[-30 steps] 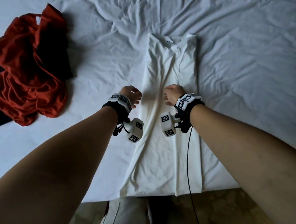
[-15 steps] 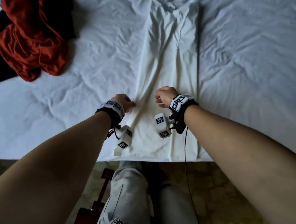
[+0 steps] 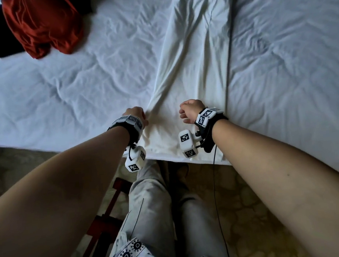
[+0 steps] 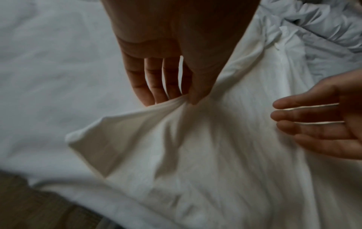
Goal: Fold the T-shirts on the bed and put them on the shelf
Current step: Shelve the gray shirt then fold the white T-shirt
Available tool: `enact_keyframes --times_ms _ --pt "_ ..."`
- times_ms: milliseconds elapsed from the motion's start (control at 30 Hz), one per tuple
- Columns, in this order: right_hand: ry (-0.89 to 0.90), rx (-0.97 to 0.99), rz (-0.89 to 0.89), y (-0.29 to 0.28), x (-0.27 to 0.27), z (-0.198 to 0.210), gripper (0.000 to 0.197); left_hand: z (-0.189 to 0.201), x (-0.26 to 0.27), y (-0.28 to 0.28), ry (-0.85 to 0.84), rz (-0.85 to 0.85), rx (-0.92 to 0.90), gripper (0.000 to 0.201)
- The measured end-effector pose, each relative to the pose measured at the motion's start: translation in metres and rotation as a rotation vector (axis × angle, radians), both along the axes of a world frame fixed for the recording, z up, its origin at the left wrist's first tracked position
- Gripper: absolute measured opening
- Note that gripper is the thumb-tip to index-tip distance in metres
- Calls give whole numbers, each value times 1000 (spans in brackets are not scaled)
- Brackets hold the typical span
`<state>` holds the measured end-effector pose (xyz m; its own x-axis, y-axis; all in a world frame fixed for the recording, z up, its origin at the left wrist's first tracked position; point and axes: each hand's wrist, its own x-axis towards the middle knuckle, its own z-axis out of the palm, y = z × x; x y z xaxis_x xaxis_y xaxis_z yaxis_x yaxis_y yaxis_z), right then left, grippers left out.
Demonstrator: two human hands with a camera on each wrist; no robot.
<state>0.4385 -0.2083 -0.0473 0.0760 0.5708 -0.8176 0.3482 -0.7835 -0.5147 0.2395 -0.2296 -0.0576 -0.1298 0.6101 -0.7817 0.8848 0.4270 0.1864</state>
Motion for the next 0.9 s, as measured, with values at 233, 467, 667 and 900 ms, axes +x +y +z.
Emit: enact_keyframes --times_ms 233,467,667,900 --pt "11 2 -10 -19 2 7 18 17 8 -13 -78 55 101 16" --pt "187 -82 -6 -35 0 20 12 40 41 -20 -515 391 33 14" --pt "308 -254 -99 -48 5 19 30 46 73 -20 -693 408 -65 7" --pt "229 -104 13 -71 16 12 26 30 61 -29 -388 473 191 10"
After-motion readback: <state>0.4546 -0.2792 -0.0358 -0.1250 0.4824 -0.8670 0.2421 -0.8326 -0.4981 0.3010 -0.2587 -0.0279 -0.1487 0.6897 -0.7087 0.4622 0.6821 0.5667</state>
